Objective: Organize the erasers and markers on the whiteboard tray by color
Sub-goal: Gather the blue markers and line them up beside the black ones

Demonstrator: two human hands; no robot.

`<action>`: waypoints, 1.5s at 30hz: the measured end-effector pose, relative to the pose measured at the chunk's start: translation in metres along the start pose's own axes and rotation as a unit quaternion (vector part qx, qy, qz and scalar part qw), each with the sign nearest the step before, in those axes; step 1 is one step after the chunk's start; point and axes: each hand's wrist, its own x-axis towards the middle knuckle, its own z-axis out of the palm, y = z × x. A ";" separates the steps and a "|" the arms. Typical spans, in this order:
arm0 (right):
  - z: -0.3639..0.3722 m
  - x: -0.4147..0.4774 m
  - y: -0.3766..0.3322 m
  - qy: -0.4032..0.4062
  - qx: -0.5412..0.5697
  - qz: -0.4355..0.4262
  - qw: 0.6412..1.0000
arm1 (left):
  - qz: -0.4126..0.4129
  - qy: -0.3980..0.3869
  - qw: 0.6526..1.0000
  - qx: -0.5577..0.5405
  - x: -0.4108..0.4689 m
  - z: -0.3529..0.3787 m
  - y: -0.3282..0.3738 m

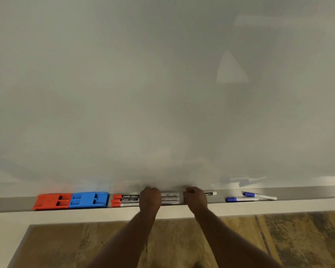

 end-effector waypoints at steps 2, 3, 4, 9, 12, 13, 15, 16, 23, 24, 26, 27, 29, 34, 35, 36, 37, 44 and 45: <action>-0.010 -0.001 0.002 0.002 0.035 0.008 0.999 | 0.003 0.002 1.000 -0.018 -0.001 -0.003 0.008; -0.015 -0.002 0.003 0.004 0.051 0.014 0.999 | 0.008 0.000 1.000 -0.030 -0.003 -0.005 0.013; -0.020 -0.004 0.004 0.007 0.062 0.017 0.998 | 0.013 0.000 0.999 -0.041 -0.005 -0.006 0.017; -0.048 -0.013 0.012 0.053 0.093 0.012 0.994 | 0.045 -0.017 0.992 -0.119 -0.012 -0.013 0.042; -0.065 -0.017 0.020 0.077 0.116 0.020 0.990 | 0.088 -0.033 0.992 -0.085 -0.018 -0.015 0.060; -0.071 -0.018 0.023 0.087 0.130 0.023 0.987 | 0.095 -0.030 0.991 -0.085 -0.020 -0.015 0.067; -0.085 -0.019 0.030 0.107 0.146 0.029 0.983 | 0.101 -0.029 0.989 -0.101 -0.024 -0.012 0.079; -0.093 -0.019 0.033 0.115 0.150 0.033 0.981 | 0.099 -0.024 0.989 -0.108 -0.028 -0.013 0.086; -0.149 -0.003 0.059 0.119 0.121 0.042 0.985 | 0.121 -0.028 0.990 -0.067 -0.035 0.000 0.145; -0.158 0.001 0.064 0.113 0.127 0.043 0.985 | 0.124 -0.027 0.990 -0.059 -0.036 0.001 0.158; -0.177 0.011 0.076 0.106 0.147 0.049 0.982 | 0.127 -0.040 0.990 -0.044 -0.036 0.008 0.184; -0.184 0.015 0.081 0.104 0.155 0.054 0.981 | 0.128 -0.052 0.990 -0.034 -0.035 0.010 0.195; -0.203 0.026 0.095 0.103 0.153 0.062 0.981 | 0.124 -0.075 0.989 -0.015 -0.035 0.016 0.217; -0.239 0.054 0.127 0.100 0.130 0.075 0.984 | 0.115 -0.108 0.987 0.041 -0.033 0.033 0.259; -0.244 0.059 0.131 0.097 0.128 0.077 0.984 | 0.109 -0.116 0.986 0.048 -0.033 0.034 0.267; -0.248 0.063 0.135 0.092 0.124 0.078 0.985 | 0.102 -0.118 0.987 0.048 -0.033 0.036 0.274; -0.250 0.066 0.138 0.088 0.121 0.077 0.986 | 0.097 -0.116 0.987 0.046 -0.033 0.038 0.278; -0.261 0.086 0.148 0.047 0.109 0.070 0.990 | 0.087 -0.102 0.990 0.032 -0.031 0.046 0.305; -0.262 0.087 0.148 0.040 0.108 0.070 0.991 | 0.083 -0.109 0.990 0.034 -0.030 0.046 0.308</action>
